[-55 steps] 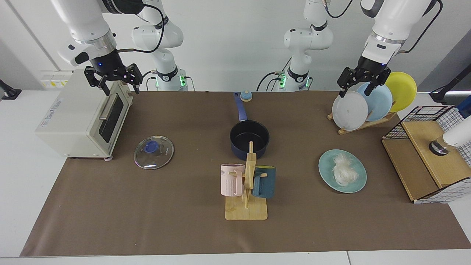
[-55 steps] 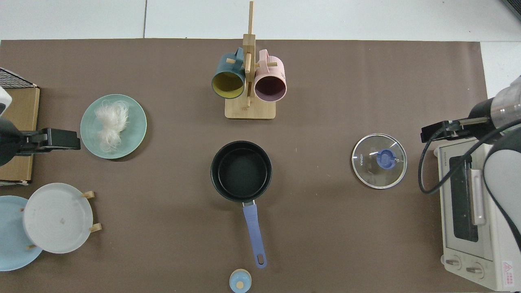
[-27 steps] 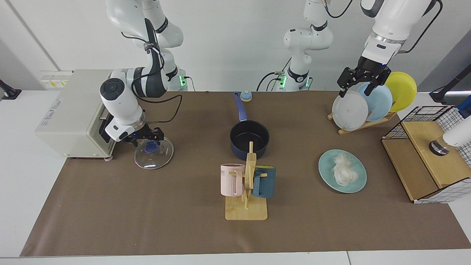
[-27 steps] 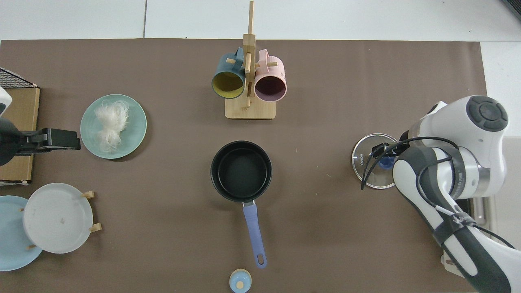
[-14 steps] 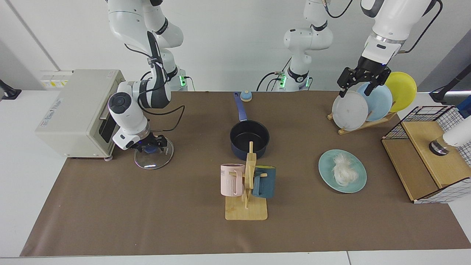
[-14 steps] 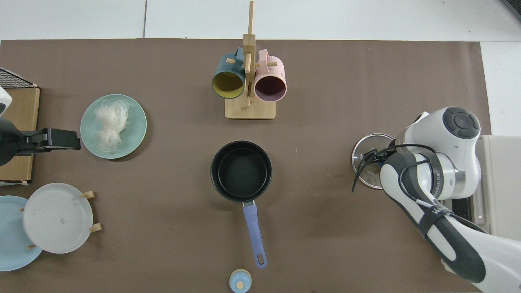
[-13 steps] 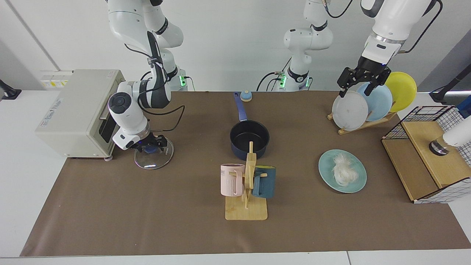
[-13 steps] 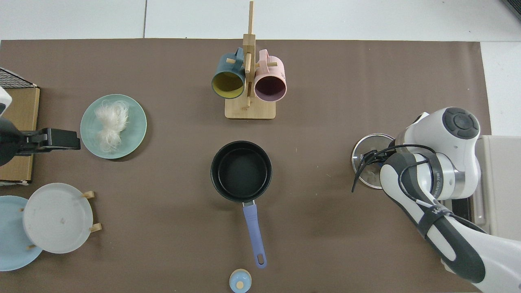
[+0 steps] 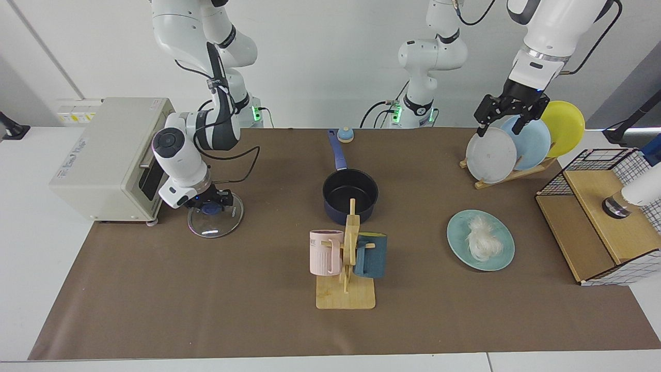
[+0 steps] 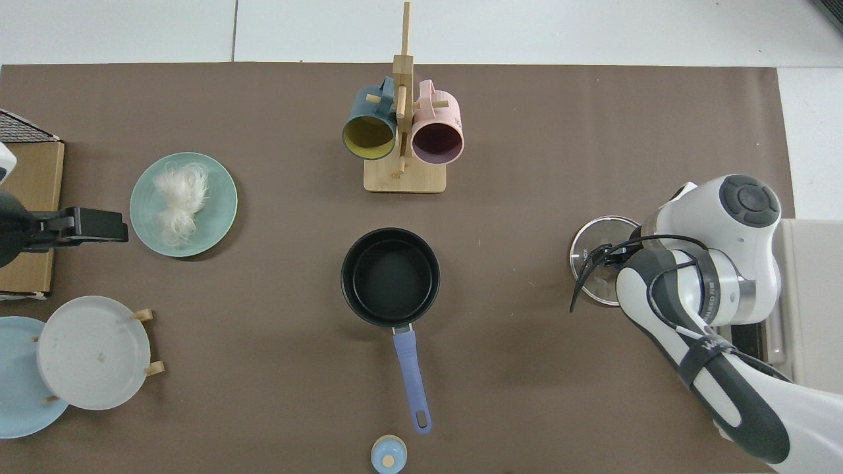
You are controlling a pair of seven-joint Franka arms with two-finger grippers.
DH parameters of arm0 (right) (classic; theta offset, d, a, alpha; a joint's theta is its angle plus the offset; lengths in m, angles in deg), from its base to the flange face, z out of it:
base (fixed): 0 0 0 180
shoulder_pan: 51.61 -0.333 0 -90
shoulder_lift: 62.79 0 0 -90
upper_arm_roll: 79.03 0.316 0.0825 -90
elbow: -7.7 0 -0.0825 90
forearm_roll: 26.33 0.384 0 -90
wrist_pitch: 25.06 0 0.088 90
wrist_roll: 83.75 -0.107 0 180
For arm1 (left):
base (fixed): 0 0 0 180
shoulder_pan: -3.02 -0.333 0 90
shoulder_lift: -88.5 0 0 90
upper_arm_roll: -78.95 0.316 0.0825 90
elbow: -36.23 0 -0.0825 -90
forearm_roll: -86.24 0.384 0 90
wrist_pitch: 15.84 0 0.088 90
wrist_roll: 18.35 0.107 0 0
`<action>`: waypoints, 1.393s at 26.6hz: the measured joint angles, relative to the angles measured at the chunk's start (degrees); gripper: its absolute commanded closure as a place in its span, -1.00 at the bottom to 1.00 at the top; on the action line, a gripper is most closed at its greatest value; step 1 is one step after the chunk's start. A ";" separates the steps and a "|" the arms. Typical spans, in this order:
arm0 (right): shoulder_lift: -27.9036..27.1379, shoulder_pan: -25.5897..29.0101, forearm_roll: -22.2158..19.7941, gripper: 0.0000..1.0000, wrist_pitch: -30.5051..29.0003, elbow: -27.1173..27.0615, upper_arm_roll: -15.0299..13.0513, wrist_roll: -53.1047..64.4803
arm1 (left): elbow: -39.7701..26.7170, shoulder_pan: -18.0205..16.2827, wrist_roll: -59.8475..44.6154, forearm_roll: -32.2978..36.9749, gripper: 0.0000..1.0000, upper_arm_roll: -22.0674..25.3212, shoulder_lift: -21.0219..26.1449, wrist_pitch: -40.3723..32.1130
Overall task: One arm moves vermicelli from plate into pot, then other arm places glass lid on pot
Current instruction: 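Grasp the vermicelli with the left gripper while the right gripper lifts the lid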
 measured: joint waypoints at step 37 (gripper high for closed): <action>14.57 -1.79 0.10 0.88 18.98 -8.53 0.81 -2.68 | -11.04 -1.50 4.89 -0.01 -1.00 4.24 24.16 34.79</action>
